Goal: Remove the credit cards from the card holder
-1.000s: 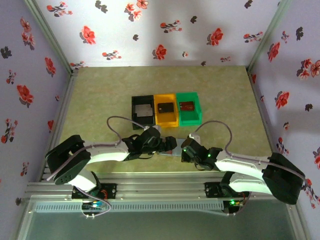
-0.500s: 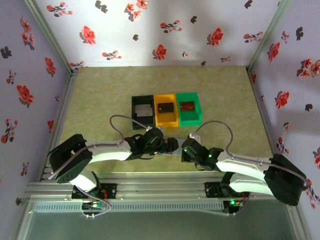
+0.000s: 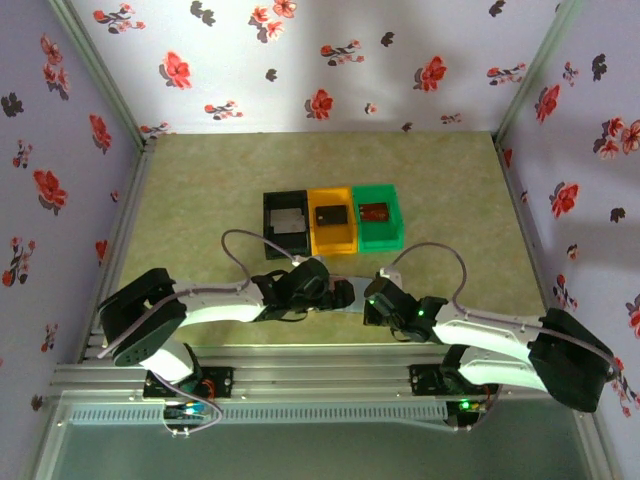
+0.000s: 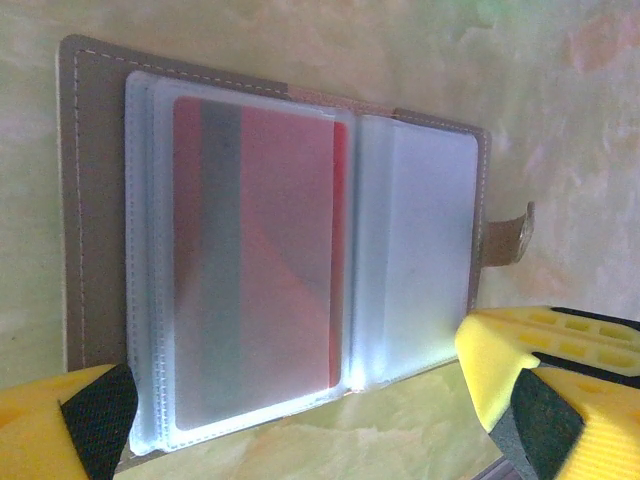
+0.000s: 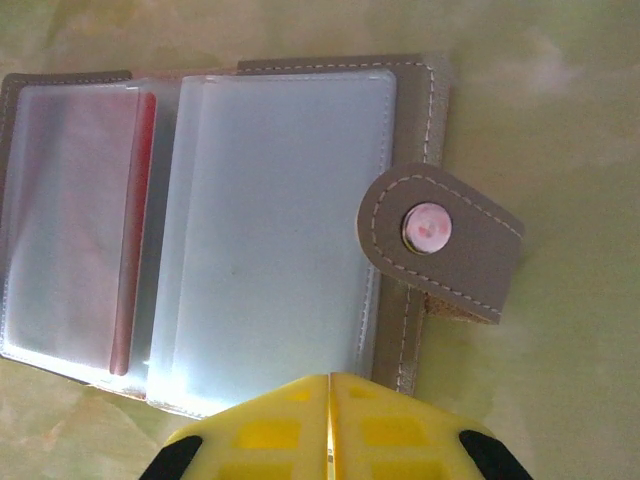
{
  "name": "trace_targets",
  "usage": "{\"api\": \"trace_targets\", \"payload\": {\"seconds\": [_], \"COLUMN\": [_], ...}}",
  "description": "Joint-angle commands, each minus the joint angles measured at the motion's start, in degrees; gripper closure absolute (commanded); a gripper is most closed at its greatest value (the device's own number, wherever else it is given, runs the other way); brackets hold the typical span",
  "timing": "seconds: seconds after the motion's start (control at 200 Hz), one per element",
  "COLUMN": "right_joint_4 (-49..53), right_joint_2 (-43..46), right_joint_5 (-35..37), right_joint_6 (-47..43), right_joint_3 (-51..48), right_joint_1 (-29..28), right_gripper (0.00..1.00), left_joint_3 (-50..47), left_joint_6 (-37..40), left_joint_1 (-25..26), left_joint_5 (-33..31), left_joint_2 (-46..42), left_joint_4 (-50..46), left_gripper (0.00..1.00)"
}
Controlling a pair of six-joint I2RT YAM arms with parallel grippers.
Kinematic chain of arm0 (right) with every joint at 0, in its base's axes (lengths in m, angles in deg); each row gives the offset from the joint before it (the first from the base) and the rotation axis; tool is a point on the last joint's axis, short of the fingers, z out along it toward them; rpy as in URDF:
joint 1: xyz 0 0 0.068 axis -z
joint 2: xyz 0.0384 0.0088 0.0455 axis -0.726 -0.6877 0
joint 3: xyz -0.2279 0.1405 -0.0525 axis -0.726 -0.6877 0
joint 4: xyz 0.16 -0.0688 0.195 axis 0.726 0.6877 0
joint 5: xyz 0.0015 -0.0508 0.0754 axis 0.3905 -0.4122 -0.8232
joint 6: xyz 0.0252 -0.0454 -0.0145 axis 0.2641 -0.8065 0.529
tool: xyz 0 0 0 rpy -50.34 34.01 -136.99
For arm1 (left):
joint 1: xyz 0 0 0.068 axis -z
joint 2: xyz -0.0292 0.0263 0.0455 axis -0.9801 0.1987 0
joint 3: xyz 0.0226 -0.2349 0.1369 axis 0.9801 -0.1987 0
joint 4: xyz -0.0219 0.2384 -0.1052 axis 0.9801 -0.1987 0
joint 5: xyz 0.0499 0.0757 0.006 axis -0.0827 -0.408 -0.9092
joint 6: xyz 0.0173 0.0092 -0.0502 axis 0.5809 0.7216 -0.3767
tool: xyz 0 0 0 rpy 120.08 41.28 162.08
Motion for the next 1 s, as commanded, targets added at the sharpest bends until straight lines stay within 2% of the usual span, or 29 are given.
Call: {"api": "trace_targets", "payload": {"seconds": [0.0, 1.0], "right_joint_4": [-0.88, -3.52], "right_joint_2": [0.42, -2.1], "right_joint_5": [-0.01, -0.92], "right_joint_6": [1.78, 2.17], "right_joint_3": [-1.18, -2.12], "right_joint_1": [-0.02, -0.02], "right_gripper": [0.9, 0.93], "left_joint_3": [1.8, 2.59], "left_joint_6": [0.7, 0.31], "left_joint_1": [0.61, 1.22], "left_joint_5": [-1.3, -1.84], "left_joint_2": [0.4, 0.35], "left_joint_4": [0.12, 1.1], "left_gripper": [0.0, 0.0]}}
